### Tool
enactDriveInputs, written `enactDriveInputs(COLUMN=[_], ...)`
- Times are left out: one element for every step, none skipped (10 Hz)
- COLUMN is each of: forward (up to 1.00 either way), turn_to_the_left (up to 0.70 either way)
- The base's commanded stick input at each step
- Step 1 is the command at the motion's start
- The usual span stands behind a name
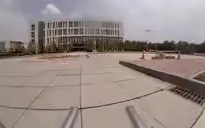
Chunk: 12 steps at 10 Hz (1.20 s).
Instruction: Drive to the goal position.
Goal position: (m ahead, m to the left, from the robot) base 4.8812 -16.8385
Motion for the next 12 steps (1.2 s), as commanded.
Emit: enactDriveInputs(forward=[0.7, 0.7, 0.7, 0.7, 0.7, 0.7, 0.7, 0.7, 0.7, 0.7, 0.7, 0.7], turn_to_the_left=[0.0, 0.0, 0.0, 0.0, 0.0, 0.0, 0.0, 0.0, 0.0, 0.0, 0.0, 0.0])
